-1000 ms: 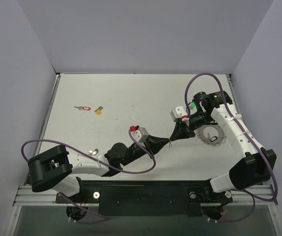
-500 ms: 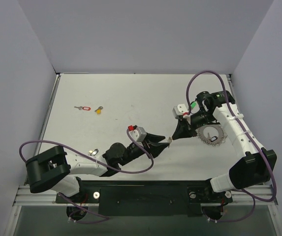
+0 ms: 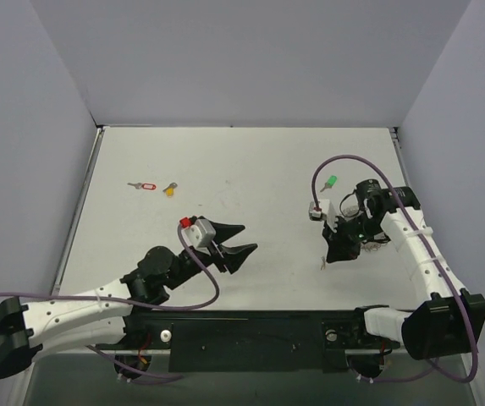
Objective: Put the keys on the keyring
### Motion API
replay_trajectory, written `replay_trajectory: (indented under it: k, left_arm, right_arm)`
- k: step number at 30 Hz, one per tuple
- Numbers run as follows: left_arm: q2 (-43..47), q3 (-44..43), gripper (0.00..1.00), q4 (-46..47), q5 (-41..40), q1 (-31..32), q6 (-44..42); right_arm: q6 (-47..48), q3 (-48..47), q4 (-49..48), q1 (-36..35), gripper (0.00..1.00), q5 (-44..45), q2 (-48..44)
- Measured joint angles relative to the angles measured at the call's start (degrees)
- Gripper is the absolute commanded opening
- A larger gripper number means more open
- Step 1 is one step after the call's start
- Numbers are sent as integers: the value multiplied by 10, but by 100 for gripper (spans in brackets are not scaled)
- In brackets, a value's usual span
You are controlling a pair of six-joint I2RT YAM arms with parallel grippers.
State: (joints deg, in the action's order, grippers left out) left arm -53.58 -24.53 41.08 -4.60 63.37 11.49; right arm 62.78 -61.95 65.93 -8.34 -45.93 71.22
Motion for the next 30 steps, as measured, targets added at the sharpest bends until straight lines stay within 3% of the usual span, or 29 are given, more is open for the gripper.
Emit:
replay_trajectory:
  k: [6, 15, 21, 30]
  left_arm:
    - [133, -23, 70, -192, -19, -6, -62]
    - [193, -66, 70, -393, -24, -6, -157]
    - [196, -65, 70, -438, -24, -6, -183]
    - [198, -64, 71, -455, -24, -6, -198]
  right_arm:
    - [-57, 54, -23, 50, 0, 109, -23]
    - [-120, 72, -58, 70, 0, 240, 42]
    - [-177, 65, -107, 29, 0, 308, 158]
    - [-236, -28, -140, -32, 0, 357, 297]
